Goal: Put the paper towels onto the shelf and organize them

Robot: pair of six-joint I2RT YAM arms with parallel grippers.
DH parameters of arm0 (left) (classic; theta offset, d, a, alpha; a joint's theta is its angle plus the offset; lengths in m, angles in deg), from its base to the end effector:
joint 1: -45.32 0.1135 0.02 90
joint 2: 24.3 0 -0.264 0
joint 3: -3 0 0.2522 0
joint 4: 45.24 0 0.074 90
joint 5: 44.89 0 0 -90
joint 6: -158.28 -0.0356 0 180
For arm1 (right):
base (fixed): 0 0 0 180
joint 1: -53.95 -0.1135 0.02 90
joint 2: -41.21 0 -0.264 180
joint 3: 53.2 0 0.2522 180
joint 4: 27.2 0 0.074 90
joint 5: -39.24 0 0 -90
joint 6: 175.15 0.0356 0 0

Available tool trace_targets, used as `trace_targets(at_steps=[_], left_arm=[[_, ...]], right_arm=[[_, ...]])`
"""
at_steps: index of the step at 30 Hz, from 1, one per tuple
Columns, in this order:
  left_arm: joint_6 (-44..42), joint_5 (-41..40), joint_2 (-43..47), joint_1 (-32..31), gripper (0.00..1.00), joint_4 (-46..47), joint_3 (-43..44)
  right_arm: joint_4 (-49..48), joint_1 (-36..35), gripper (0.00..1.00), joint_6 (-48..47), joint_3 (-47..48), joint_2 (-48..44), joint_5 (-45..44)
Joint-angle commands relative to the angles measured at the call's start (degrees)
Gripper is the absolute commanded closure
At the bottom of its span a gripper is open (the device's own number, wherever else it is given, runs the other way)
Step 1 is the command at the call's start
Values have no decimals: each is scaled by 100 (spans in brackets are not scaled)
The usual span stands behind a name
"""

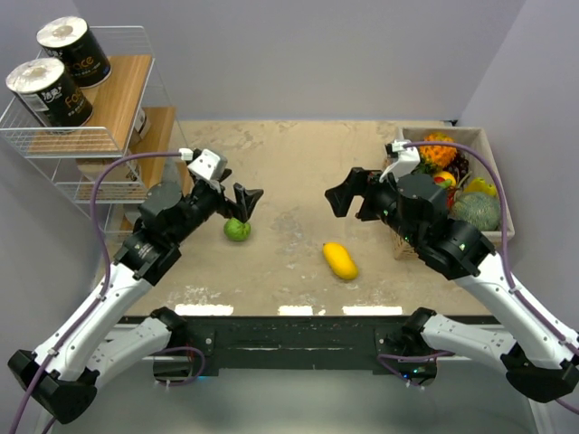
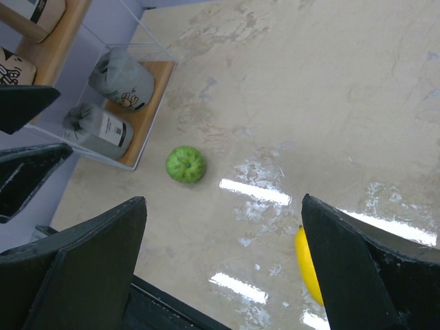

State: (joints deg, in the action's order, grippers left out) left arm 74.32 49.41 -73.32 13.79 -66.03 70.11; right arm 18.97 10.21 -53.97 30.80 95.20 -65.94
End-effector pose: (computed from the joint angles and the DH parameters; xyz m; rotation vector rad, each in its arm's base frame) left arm 0.1657 -0.1048 0.3860 0.4207 1.5928 -0.5643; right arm 0.1417 0.1227 0.4230 -0.0186 1.8956 0.6625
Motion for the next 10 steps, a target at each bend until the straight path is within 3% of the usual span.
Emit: trace_targets(at_steps=[1, 10], left_arm=[[380, 318, 138, 15, 0, 509, -288], [398, 318, 278, 15, 0, 615, -342]], right_arm=[[-296, -2, 1, 108, -72, 49, 85], [-410, -2, 1, -7, -28, 225, 279]])
